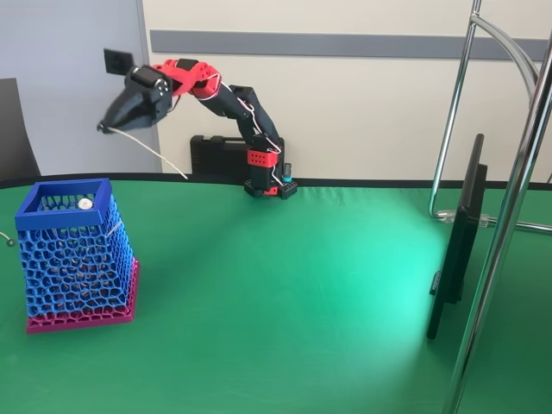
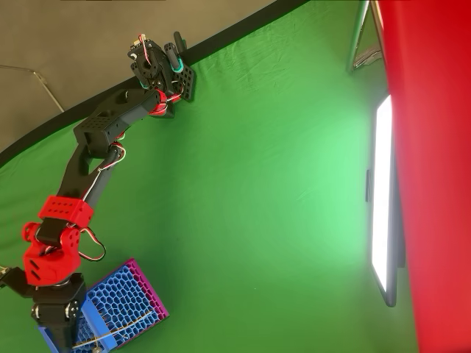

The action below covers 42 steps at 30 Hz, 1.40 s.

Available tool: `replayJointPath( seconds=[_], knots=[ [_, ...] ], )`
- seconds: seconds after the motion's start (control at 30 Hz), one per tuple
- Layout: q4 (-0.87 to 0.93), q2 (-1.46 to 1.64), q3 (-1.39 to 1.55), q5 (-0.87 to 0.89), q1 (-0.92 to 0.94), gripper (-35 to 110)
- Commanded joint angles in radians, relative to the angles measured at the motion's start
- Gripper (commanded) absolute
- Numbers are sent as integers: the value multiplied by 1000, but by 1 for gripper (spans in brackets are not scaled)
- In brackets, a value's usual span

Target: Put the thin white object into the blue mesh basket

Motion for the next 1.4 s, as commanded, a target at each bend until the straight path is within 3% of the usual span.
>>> replayJointPath(
  seconds=[0.0, 0.23, 0.33, 0.53, 0.8, 1.37],
  knots=[
    [-46, -5, -97, -52, 17, 7],
    [-224, -94, -195, -344, 55, 7],
    [-305, -110, -153, -528, 67, 7],
    [-541, -141, -74, -729, 92, 7],
    [-545, -137, -41, -799, 120, 7],
    [-626, -9, 368, -741, 91, 10]
  ],
)
